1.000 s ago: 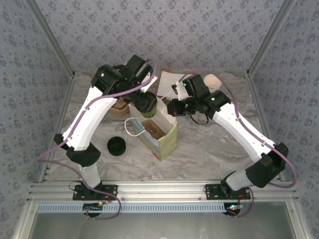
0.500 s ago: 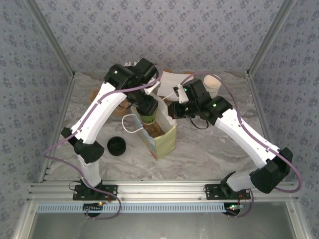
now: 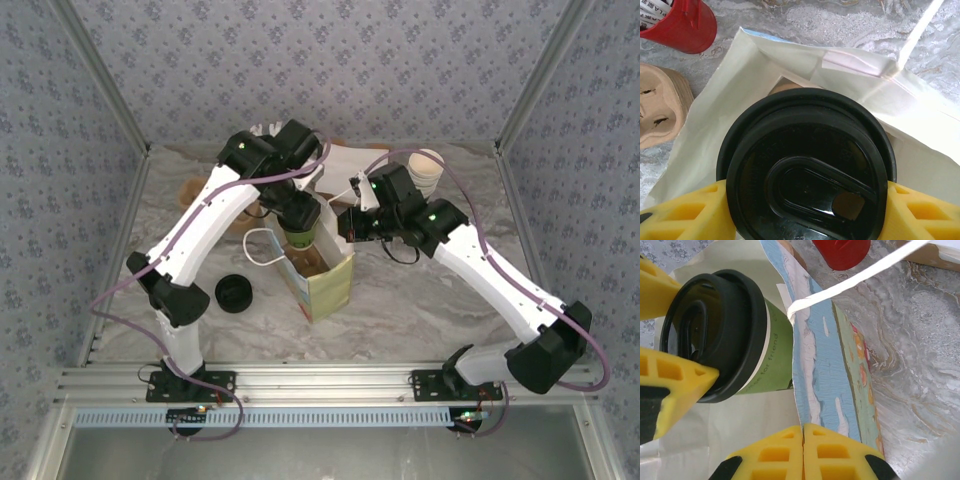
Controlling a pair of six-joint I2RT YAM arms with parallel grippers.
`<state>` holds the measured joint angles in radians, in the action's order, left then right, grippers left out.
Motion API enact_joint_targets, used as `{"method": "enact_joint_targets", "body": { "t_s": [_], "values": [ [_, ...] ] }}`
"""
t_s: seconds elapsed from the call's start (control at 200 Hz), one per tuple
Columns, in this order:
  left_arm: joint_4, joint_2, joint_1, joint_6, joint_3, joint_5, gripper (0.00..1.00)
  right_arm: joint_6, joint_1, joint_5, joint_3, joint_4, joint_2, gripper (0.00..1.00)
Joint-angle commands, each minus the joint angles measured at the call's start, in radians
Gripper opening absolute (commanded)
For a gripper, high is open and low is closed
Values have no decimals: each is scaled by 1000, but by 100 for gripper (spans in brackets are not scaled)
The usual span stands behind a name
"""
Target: Pack the takeout coffee
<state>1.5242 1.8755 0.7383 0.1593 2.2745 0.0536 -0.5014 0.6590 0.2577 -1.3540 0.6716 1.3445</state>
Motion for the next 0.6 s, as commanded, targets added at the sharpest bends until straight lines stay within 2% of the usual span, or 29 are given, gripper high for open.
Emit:
{"method": "enact_joint_targets", "body": {
  "t_s": [0.0, 0.395, 0.525, 0.595],
  "values": [
    [-13, 13, -18, 14, -11, 18, 52, -14, 10, 3, 10, -12, -27, 1],
    [-78, 36, -23, 72, -82, 33, 53, -81, 37, -32, 75, -61, -91, 1],
    [-102, 49, -25, 131, -87, 23, 53, -170, 69, -95, 119, -116, -110, 1],
    [-102, 57, -23, 163, -83, 26, 53, -233, 95, -177, 146, -134, -125, 2]
  ]
}}
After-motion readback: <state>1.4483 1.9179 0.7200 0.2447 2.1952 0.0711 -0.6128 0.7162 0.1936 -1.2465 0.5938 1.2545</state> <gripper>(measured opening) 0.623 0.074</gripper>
